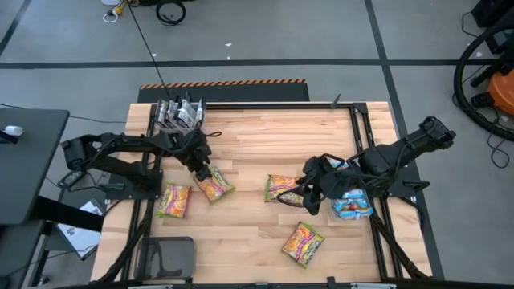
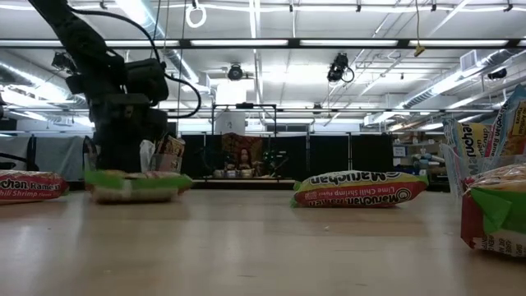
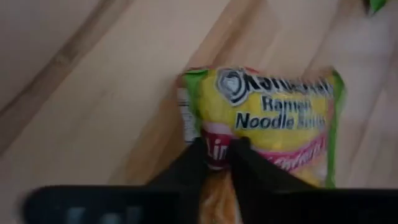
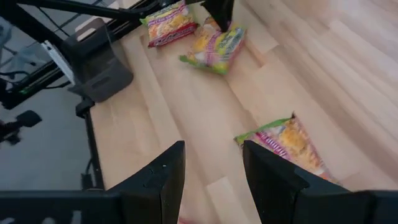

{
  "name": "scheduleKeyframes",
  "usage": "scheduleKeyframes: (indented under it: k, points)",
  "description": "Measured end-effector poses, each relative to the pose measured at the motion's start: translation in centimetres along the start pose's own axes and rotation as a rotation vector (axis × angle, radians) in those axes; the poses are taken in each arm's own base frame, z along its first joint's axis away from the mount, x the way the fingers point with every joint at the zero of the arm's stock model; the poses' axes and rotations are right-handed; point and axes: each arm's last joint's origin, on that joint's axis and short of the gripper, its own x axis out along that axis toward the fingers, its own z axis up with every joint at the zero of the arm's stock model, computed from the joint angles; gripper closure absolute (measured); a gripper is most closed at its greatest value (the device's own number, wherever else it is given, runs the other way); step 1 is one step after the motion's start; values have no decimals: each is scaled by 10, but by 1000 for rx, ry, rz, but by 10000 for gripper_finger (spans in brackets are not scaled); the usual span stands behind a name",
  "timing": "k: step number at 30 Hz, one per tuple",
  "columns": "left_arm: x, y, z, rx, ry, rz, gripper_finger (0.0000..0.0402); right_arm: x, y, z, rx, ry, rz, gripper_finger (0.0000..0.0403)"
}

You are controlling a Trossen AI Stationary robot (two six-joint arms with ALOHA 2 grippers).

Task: Sort Maruchan noodles
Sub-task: Put the green noodle pack into the black bin

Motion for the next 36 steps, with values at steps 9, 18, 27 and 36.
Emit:
scheduleKeyframes:
  k: [9,18,27,36]
  points:
    - [-40,-39,32,69,37,-7,396,-12,-31,28,4,-35,11,235]
    - [-138,-151,17,246,13,103,399,-24,-44,38,-14,-165,-94,235]
    - [-157,-225,-86,-118,40,128,400,-9,-31,32,3,-156,-95,235]
    - [-131,-247,-178,-286,194,331,401,12,-9,30,35,-179,-32,235]
